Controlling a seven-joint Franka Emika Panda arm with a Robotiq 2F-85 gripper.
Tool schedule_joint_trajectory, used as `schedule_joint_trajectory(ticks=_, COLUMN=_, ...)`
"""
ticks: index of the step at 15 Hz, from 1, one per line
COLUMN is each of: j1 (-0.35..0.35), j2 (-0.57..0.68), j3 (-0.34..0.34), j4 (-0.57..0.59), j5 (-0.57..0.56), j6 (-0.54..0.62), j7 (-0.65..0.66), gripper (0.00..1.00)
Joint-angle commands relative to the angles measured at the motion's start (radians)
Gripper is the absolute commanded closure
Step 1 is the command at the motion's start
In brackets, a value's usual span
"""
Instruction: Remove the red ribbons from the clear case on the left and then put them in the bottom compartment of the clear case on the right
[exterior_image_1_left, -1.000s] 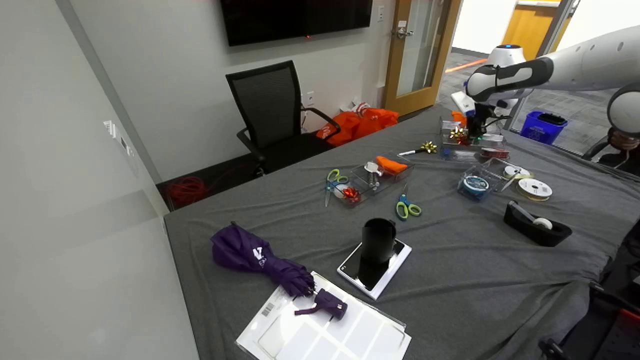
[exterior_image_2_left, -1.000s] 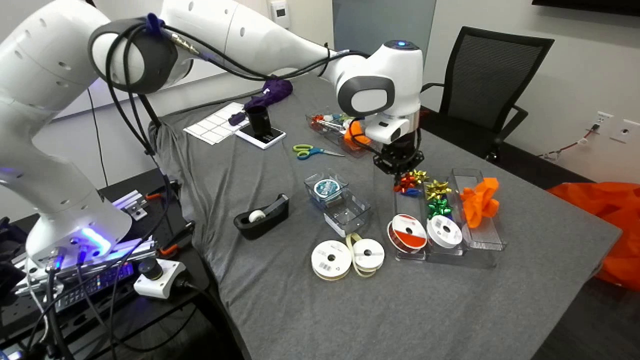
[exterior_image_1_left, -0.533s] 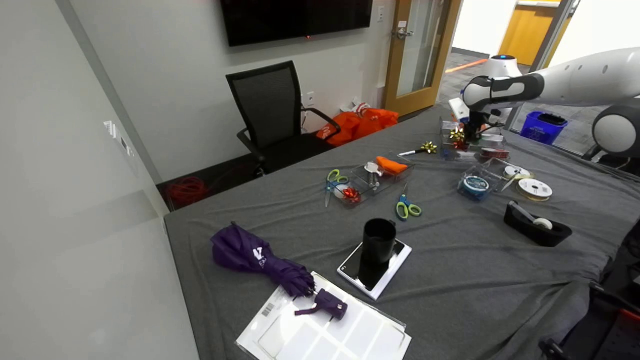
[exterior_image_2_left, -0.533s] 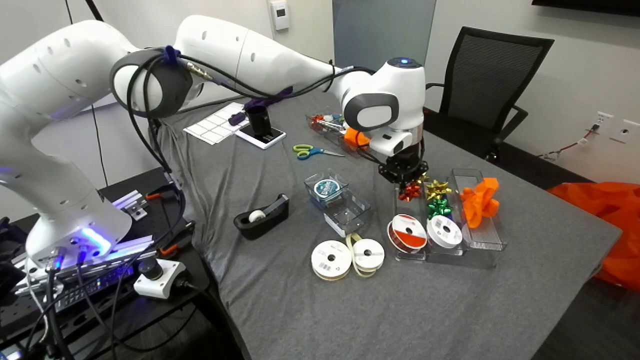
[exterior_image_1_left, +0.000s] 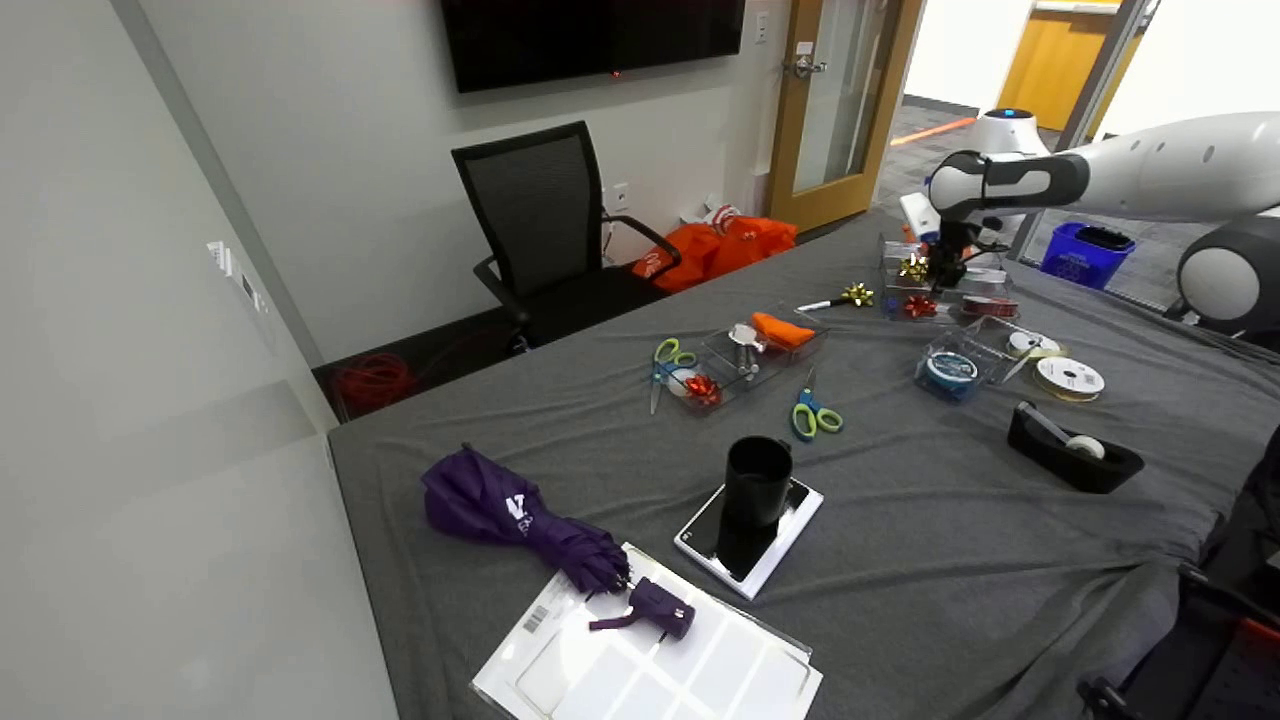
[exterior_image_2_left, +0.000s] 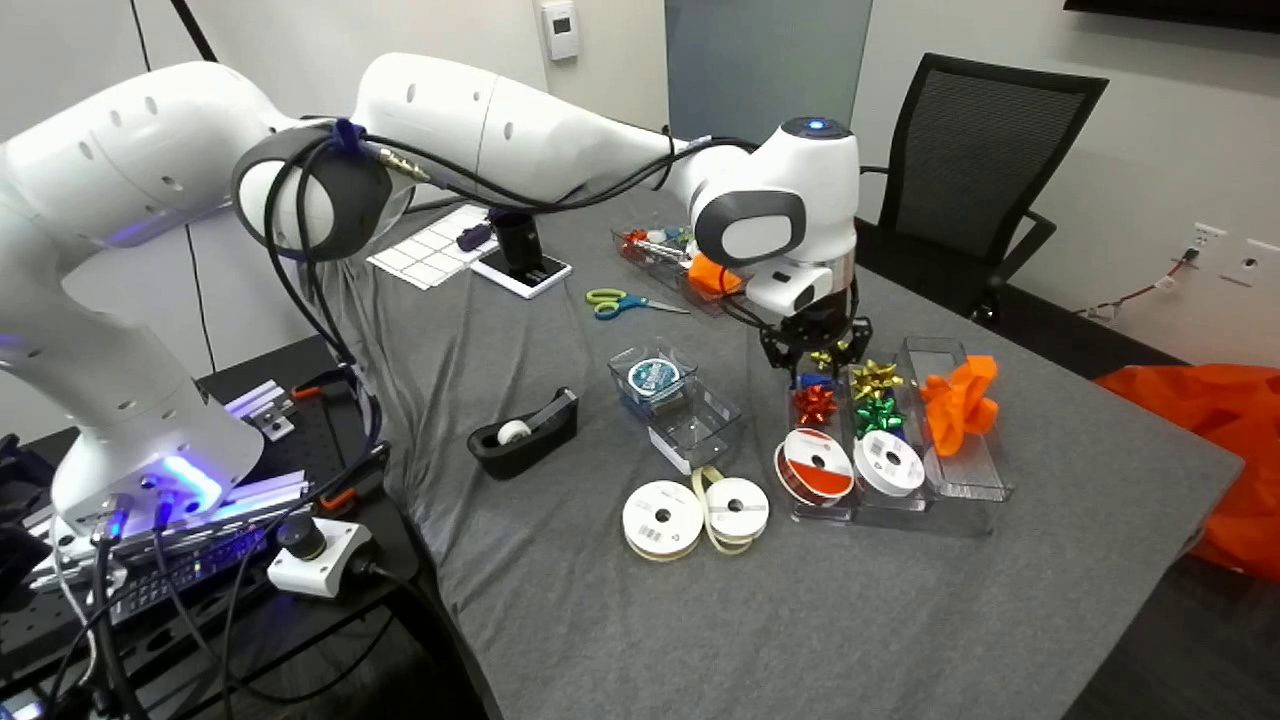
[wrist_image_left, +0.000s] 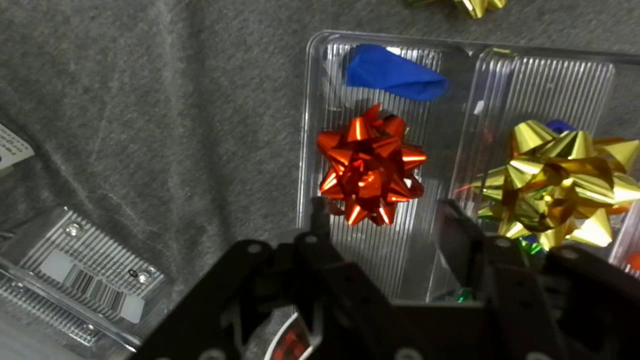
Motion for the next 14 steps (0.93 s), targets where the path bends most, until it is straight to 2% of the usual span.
schedule_joint_trajectory(ticks=1, j1=-0.02, j2=0.018, j3=0.017, j4=0.05, j5=0.011, j6=-0.032, j7=-0.022, gripper=0.12)
schedule_joint_trajectory(ticks=2, j1=-0.019, j2=0.015, j3=0.016, j4=0.048, j5=0.009, j6=-0.034, j7=-0.026, gripper=0.05)
schedule_joint_trajectory(ticks=4, j1=-0.019, j2=0.003, j3=0.023, j4=0.038, j5=0.011, j6=-0.041, j7=-0.054, gripper=0.0)
schedule_joint_trajectory(ticks=14, j1=0.002, j2=-0.082, j3=0.125, j4=-0.025, j5=0.021, j6=-0.149, j7=-0.293, gripper=0.0)
